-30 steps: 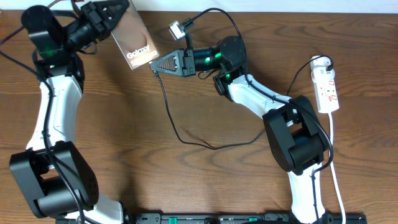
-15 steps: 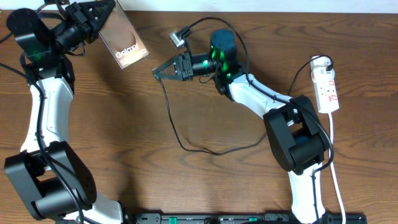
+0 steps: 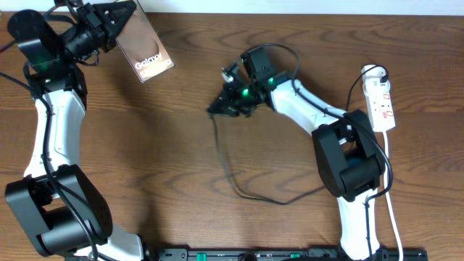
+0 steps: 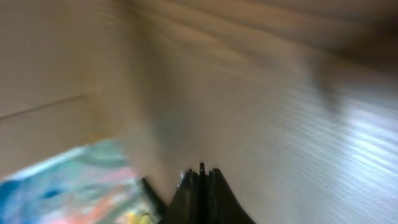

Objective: Plug charger to phone and switch on socket

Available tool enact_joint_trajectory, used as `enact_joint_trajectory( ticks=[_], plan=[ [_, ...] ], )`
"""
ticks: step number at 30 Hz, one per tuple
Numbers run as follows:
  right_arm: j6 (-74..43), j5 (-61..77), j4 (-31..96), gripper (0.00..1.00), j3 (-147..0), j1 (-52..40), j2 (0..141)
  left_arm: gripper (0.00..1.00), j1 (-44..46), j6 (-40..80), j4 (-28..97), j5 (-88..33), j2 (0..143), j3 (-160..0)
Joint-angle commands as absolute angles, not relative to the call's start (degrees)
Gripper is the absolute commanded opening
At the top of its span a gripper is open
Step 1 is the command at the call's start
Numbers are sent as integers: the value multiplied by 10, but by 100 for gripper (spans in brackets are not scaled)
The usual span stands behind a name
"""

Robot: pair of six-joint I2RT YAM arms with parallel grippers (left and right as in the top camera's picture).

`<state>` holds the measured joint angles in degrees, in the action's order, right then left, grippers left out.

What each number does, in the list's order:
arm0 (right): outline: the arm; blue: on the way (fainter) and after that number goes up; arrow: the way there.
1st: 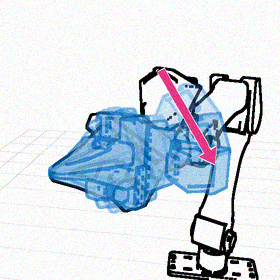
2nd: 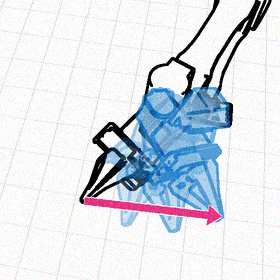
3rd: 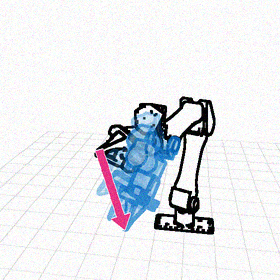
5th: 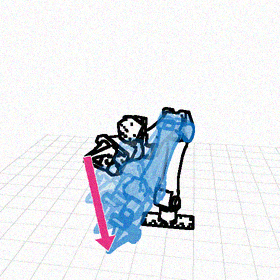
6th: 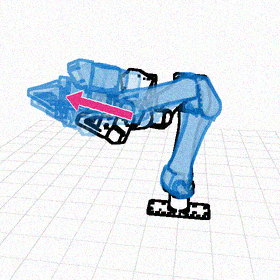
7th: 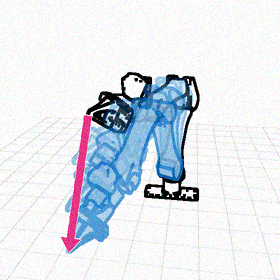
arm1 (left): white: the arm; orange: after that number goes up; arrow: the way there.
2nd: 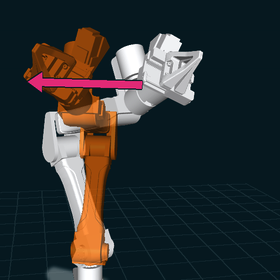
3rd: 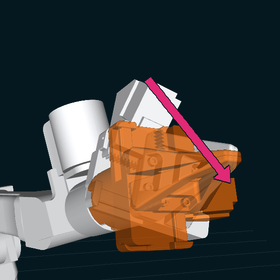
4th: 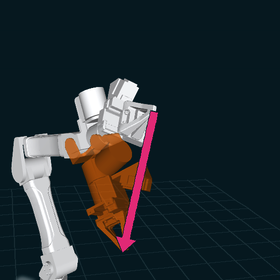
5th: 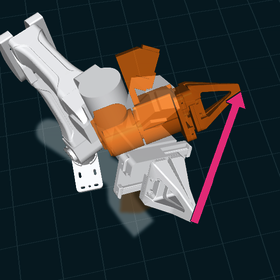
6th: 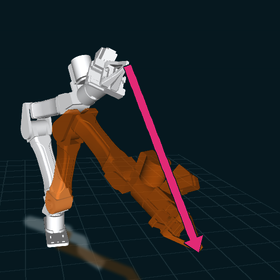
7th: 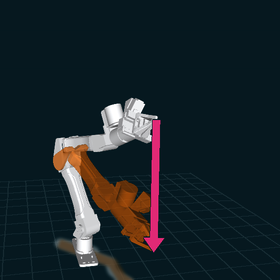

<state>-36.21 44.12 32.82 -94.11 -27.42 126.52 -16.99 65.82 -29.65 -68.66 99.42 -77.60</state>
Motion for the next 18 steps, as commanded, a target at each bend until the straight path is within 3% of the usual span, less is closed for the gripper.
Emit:
enact_joint_trajectory(
  ticks=[1,9,18],
  plan=[
    [-260,211,425,1,-1016,-265,1262,7,-171,660,-302,-699,982,-790],
    [-329,-83,587,1,-1049,-281,1265,7,-171,643,-301,-699,982,-790],
    [-354,-86,539,3,-973,-288,1265,7,-171,641,-301,-701,982,-790]
  ],
)
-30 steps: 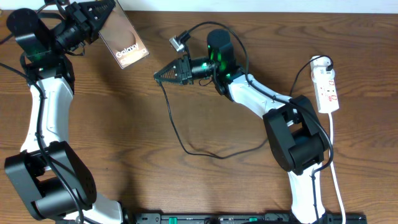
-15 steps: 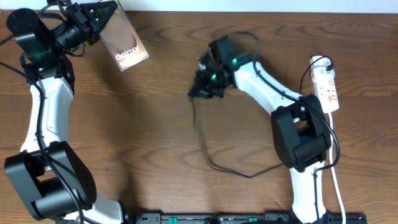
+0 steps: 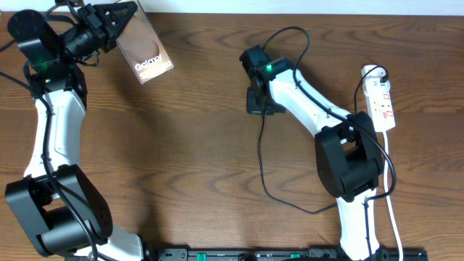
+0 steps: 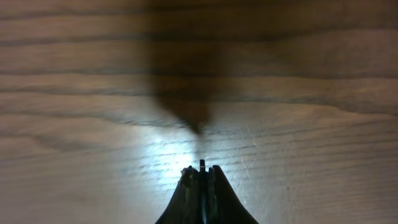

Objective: Plug charger to phone and switch on socket

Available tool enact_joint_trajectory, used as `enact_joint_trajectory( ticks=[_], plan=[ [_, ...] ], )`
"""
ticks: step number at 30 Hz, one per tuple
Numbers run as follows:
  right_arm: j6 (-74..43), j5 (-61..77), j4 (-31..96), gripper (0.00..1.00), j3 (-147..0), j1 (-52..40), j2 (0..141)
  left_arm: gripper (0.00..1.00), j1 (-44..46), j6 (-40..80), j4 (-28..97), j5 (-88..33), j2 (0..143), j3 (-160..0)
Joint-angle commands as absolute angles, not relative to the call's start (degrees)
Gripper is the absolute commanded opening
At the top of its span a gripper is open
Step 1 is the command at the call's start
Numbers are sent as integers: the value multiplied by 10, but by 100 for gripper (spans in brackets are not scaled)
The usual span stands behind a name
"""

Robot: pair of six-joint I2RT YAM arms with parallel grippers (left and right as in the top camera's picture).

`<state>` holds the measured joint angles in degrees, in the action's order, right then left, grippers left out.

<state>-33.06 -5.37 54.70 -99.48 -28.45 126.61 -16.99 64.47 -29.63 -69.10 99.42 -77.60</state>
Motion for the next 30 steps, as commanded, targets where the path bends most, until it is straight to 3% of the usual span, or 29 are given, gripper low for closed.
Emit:
enact_joint_trajectory(
  ticks=[1,5,8,11,17,30],
  plan=[
    [-358,-86,534,6,-968,-288,1265,7,-171,641,-301,-701,982,-790],
    [-364,-86,525,25,-958,-288,1265,8,-171,641,-301,-701,982,-790],
    [-364,-84,522,48,-958,-288,1265,8,-171,638,-301,-702,982,-790],
    [-364,-66,522,60,-958,-288,1265,7,-171,637,-301,-705,982,-790],
    [-412,10,527,65,-957,-294,1265,7,-171,636,-301,-705,982,-790],
    [-454,-31,514,63,-942,-312,1265,7,-171,635,-301,-710,982,-790]
  ],
)
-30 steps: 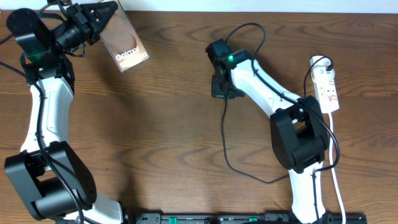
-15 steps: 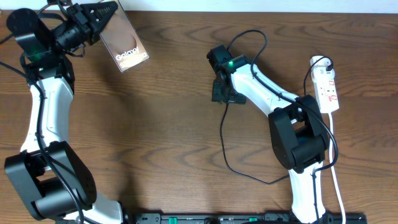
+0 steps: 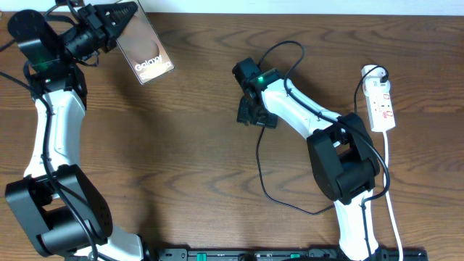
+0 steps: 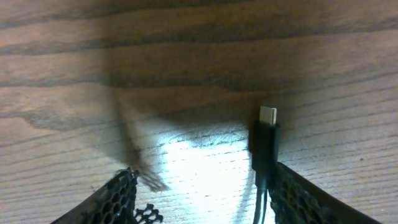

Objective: Plug charger to phone and switch on socket

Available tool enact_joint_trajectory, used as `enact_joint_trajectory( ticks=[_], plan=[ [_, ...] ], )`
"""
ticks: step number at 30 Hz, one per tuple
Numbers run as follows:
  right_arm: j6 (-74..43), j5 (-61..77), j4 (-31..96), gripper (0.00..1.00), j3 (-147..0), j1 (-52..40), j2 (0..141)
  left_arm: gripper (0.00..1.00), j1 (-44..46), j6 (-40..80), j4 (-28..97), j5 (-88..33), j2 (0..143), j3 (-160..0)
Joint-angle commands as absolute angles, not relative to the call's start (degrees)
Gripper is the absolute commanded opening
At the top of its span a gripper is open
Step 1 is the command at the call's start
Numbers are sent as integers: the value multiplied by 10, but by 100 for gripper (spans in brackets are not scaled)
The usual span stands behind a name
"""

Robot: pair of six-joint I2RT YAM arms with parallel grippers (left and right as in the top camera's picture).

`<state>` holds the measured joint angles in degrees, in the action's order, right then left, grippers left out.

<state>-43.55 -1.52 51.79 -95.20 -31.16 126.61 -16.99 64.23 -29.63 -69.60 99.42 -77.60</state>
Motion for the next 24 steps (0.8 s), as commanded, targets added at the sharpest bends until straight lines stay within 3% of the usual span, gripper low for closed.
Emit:
enact_joint_trajectory(
  ticks=[1,9,11,15,19,24],
  plan=[
    [-454,-31,511,63,-939,-312,1265,7,-171,635,-301,-710,982,-790],
    [-454,-42,496,60,-935,-310,1265,7,-171,635,-301,-710,982,-790],
    [-454,-42,496,55,-935,-310,1265,7,-171,635,-301,-710,982,-790],
    [-454,-42,495,40,-935,-310,1265,7,-171,635,-301,-710,982,-790],
    [-454,-42,495,4,-935,-311,1265,7,-171,635,-301,-710,982,-790],
    [-453,-39,494,1,-935,-311,1265,8,-171,634,-301,-710,982,-790]
  ],
)
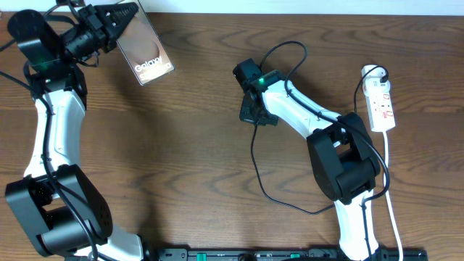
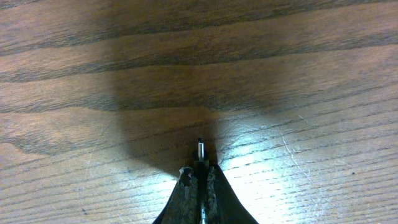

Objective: Plug charger to phone and switch on socket

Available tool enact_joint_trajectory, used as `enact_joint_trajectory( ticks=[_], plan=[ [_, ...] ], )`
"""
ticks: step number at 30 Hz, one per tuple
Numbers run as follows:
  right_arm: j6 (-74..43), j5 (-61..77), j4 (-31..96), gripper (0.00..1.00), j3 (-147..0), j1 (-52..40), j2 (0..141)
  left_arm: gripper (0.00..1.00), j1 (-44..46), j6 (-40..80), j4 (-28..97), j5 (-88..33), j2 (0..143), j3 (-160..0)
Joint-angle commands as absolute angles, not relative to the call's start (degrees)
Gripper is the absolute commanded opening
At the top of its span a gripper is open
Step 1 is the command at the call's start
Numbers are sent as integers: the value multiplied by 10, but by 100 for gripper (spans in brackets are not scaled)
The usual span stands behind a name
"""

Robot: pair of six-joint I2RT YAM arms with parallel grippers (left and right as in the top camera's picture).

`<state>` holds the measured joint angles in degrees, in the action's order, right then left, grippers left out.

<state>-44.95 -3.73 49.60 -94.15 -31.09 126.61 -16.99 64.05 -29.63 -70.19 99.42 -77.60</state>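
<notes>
The phone point(image 1: 147, 52), its screen reading "Galaxy", is tilted up at the far left corner of the table with my left gripper point(image 1: 122, 17) shut on its upper end. My right gripper point(image 1: 253, 114) is at mid-table, low over the wood and shut on the black charger plug point(image 2: 199, 149). The plug's metal tip pokes out just past the fingertips point(image 2: 186, 180). The black charger cable point(image 1: 255, 163) trails from this gripper toward the near edge. The white socket strip point(image 1: 381, 98) lies at the far right, apart from both grippers.
The cable loops across the table's near middle point(image 1: 304, 210) and runs up to the right arm's base. A white cord point(image 1: 388, 181) leads from the socket strip down the right edge. Bare wood point(image 1: 167, 145) lies between the two arms.
My right gripper was open with the plug lying on the wood by its right finger. Now it is shut on the plug, which sits centred between the fingers. The left arm and phone have not moved.
My right gripper was shut, a thin tip showing between its fingers, left of mid-table and facing the phone. Then it was still shut further right, over bare wood. Then it was open with the plug on the table, and now it is shut on it. The left gripper held the phone throughout.
</notes>
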Motion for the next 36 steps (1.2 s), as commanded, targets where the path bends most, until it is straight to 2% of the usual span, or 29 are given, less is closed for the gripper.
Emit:
enact_joint_trajectory(
  ticks=[1,5,11,15,19,29,36],
  plan=[
    [-449,-33,492,1,-935,-311,1265,7,-171,634,-301,-710,982,-790],
    [-345,99,434,1,-935,-308,1265,7,-171,634,-301,-710,982,-790],
    [-134,457,324,1,-935,-302,1265,7,-171,634,-301,-710,982,-790],
    [-58,641,282,1,-935,-302,1265,7,-171,634,-301,-709,982,-790],
    [-37,781,223,1,-935,-303,1265,7,-171,634,-301,-709,982,-790],
    [-63,894,119,1,-935,-304,1265,8,-171,627,-301,-709,982,-790],
    [-110,894,77,1,-935,-304,1265,7,-171,626,-301,-704,982,-790]
  ],
)
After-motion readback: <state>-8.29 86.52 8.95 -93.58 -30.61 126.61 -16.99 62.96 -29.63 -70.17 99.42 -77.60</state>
